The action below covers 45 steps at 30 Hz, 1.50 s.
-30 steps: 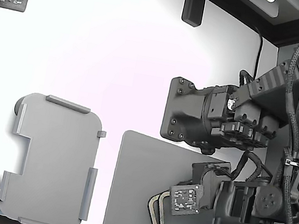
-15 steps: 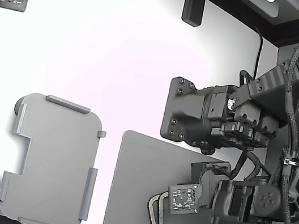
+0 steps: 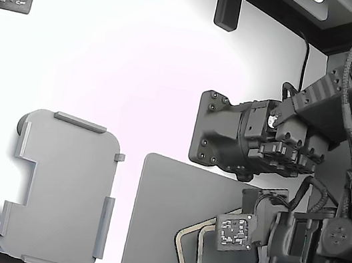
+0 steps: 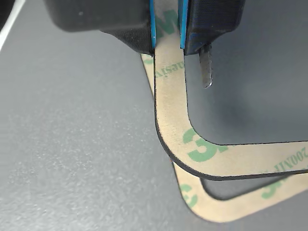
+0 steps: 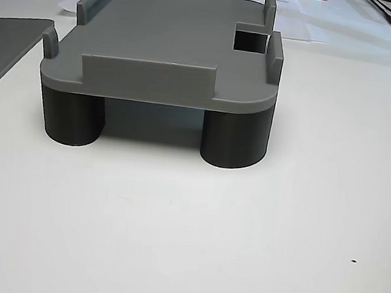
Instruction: Move top rectangular frame to the holder.
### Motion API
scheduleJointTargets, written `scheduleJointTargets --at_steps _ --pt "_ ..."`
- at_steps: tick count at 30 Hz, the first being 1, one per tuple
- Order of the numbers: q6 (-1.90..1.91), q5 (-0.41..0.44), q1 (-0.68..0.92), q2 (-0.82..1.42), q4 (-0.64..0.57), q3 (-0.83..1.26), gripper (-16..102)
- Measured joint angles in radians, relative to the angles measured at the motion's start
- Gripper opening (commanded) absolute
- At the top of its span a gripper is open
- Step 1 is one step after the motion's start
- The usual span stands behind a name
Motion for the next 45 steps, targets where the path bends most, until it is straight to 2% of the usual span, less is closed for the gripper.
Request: scheduleJointTargets --at_steps 3,12,17,26,38,45 --pt "0.064 0.054 -0.044 0.018 0.048 -0.066 -11" --pt "0.479 0.261 -0.275 -0.009 0.043 -0.179 -11" --pt "0.764 0.351 -0.385 -0.130 0.089 -0.284 -11" --pt "1.054 0.313 -0.595 -0.377 0.095 -0.549 -11" --pt "0.891 0.112 -0.841 -0.526 0.097 -0.735 -11" --pt "0.833 0.075 -0.868 -0.615 0.097 -0.772 -11"
